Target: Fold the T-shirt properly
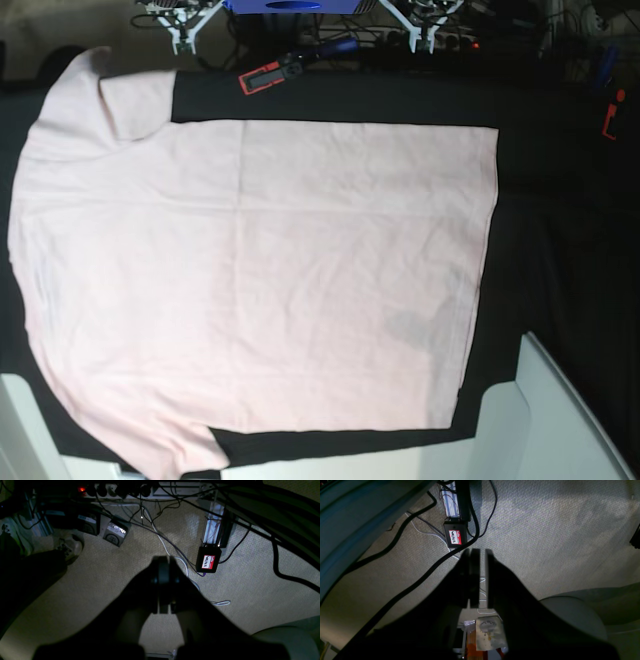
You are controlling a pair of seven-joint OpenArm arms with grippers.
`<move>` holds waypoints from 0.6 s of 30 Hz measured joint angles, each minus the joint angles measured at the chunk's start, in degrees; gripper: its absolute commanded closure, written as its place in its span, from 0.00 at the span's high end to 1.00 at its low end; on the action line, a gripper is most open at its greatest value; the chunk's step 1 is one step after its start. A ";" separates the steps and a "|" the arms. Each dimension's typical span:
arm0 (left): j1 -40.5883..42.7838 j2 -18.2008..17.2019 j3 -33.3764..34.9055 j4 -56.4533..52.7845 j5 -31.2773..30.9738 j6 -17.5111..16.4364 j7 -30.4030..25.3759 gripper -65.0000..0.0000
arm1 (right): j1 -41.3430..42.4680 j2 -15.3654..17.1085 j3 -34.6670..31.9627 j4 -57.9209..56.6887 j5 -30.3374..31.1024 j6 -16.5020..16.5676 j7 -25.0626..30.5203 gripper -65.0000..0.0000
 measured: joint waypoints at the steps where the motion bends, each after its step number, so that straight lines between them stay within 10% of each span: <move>1: 0.00 0.00 0.00 0.00 0.00 0.00 0.00 0.00 | -0.13 0.00 0.00 -0.02 0.00 0.00 0.04 0.07; 18: 0.31 0.04 0.17 0.33 0.02 0.00 0.00 0.00 | -1.73 0.00 -0.09 0.28 -0.02 0.00 0.59 0.06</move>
